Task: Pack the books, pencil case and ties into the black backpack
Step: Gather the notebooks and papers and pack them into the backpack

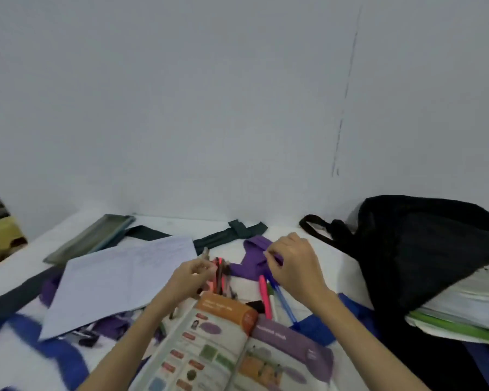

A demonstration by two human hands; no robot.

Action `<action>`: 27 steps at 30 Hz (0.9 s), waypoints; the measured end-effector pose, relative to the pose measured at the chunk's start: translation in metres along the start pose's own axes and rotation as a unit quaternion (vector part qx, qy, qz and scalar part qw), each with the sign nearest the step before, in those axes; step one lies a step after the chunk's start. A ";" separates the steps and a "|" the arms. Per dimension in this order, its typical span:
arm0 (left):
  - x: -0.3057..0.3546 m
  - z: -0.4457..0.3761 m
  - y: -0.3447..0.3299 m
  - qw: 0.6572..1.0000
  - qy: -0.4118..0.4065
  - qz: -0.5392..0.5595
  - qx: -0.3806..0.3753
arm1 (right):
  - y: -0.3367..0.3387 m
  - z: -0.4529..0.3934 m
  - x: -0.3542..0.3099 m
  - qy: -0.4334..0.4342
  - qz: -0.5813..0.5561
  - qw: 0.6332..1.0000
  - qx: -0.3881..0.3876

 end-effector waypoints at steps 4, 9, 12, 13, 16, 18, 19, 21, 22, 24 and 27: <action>-0.075 0.045 0.102 0.973 0.091 0.089 0.193 | -0.065 -0.020 -0.096 0.033 -0.112 0.990 -0.085; -0.117 0.073 0.148 0.945 0.133 0.143 0.262 | -0.150 -0.016 -0.185 0.053 -0.153 0.938 -0.306; -0.126 0.081 0.164 0.909 0.148 0.254 0.297 | -0.176 -0.008 -0.220 0.072 -0.139 0.916 -0.369; -0.127 0.082 0.166 0.900 0.160 0.278 0.295 | -0.182 -0.005 -0.226 0.070 -0.135 0.910 -0.385; -0.125 0.085 0.170 0.889 0.199 0.320 0.259 | -0.193 0.000 -0.233 0.065 -0.117 0.908 -0.397; -0.125 0.083 0.174 0.888 0.206 0.341 0.230 | -0.194 -0.004 -0.233 0.044 -0.113 0.916 -0.382; -0.126 0.082 0.175 0.885 0.203 0.355 0.223 | -0.194 -0.005 -0.232 0.030 -0.113 0.918 -0.379; -0.126 0.080 0.179 0.875 0.178 0.385 0.234 | -0.195 -0.007 -0.231 0.013 -0.114 0.916 -0.384; -0.126 0.078 0.181 0.872 0.157 0.392 0.249 | -0.195 -0.008 -0.230 0.004 -0.120 0.914 -0.389; -0.122 0.074 0.189 0.890 0.088 0.343 0.288 | -0.197 -0.009 -0.229 -0.030 -0.146 0.905 -0.399; -0.096 0.068 0.193 0.928 -0.078 0.187 0.314 | -0.200 -0.013 -0.221 -0.118 -0.209 0.885 -0.399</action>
Point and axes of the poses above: each hand's wrist, its own z-axis away from the middle knuckle, its own y-axis out of the back of the hand, x = y × z, the point moved 6 cm from there along -z, towards the middle knuckle, and after that the axes turned 8 degrees about z, right-handed, at the moved point
